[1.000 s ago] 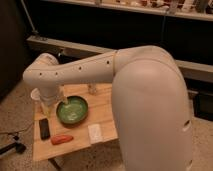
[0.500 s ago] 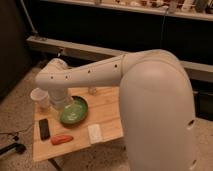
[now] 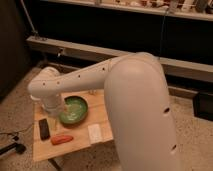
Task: Place the pepper in the ceramic cup
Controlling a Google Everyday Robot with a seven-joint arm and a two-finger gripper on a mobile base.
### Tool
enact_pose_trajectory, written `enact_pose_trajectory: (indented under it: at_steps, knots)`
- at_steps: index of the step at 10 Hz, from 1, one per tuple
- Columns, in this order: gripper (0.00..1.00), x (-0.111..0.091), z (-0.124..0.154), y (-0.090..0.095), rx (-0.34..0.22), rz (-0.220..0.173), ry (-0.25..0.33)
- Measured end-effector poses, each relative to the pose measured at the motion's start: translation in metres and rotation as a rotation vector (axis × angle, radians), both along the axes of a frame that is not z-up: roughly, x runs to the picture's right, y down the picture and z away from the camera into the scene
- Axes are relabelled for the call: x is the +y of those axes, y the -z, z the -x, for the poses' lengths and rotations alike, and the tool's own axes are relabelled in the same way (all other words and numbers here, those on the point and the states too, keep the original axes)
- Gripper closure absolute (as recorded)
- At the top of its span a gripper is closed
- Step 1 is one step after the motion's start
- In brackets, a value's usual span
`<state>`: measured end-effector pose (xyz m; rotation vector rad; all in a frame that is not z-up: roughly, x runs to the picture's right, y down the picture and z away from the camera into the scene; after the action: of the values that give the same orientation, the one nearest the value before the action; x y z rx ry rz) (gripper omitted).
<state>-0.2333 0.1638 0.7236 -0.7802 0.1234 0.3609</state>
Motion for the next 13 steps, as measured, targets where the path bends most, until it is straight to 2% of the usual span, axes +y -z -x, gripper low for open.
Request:
enact_pose_trajectory:
  at_steps: [2,6,10,13]
  knots:
    - [0.35,0.004,-0.001,0.003,-0.030,0.023,0.033]
    - [0.35,0.017,-0.004,-0.005,-0.025,0.065,0.045]
    - [0.35,0.043,0.011,-0.013,-0.070,0.113,0.138]
    - [0.35,0.056,0.012,-0.019,-0.082,0.153,0.191]
